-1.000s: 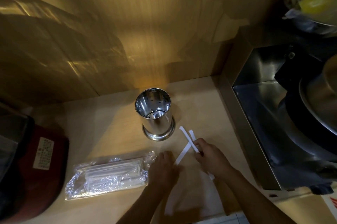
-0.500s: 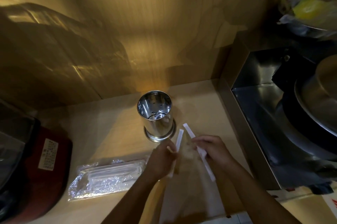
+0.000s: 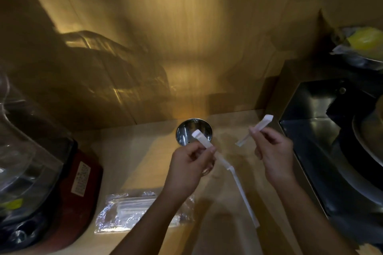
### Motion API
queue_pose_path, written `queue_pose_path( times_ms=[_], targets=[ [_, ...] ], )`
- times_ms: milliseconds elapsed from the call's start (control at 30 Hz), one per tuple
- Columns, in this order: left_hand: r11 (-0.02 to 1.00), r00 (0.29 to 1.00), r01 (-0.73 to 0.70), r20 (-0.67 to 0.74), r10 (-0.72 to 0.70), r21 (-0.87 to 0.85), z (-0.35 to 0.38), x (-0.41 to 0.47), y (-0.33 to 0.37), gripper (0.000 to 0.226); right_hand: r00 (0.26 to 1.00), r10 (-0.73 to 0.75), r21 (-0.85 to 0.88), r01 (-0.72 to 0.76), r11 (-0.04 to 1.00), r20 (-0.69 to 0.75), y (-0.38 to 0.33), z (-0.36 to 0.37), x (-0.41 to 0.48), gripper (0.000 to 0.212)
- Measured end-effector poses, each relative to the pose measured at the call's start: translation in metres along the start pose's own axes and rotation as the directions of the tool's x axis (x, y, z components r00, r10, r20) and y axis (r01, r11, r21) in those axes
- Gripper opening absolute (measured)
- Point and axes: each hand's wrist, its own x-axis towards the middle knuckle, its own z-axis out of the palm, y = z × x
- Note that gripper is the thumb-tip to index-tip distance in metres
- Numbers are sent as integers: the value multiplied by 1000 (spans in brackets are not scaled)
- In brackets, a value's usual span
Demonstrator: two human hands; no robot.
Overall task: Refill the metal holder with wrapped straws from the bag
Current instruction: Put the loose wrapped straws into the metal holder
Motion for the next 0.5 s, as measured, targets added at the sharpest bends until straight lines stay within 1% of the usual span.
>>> queue_pose_path(
  times_ms=[133,200,267,333,367,400,433,500],
  targets=[
    [986,978,-113,-160,132,120,-20,18,21,19,989,-149,-94,147,985,-9,-25,21,5,15],
    [967,962,-127,-209,174,220,-29,32,27,15,979,-201,-116,198,973,-17,-32,36,10,15],
    [942,958,-112,-217,187,316,-38,46,27,16,977,-213,-173,215,961,29,-32,51,15,20],
    [892,962,-80,-199,186,445,-43,57,19,19,976,-171,-251,200,947,131,-26,65,20,16],
    [862,968,-59,-181,172,503,-44,62,14,20,974,-132,-306,184,934,183,-21,71,22,12],
    [837,976,-36,-161,147,546,-44,65,9,19,970,-85,-377,168,911,227,-16,76,25,13],
    [817,984,-8,-140,108,577,-43,67,3,19,964,-34,-462,157,873,264,-10,80,27,18],
    [775,995,64,-96,-4,628,-41,70,-7,18,946,55,-631,170,757,320,1,86,31,21]
  ],
)
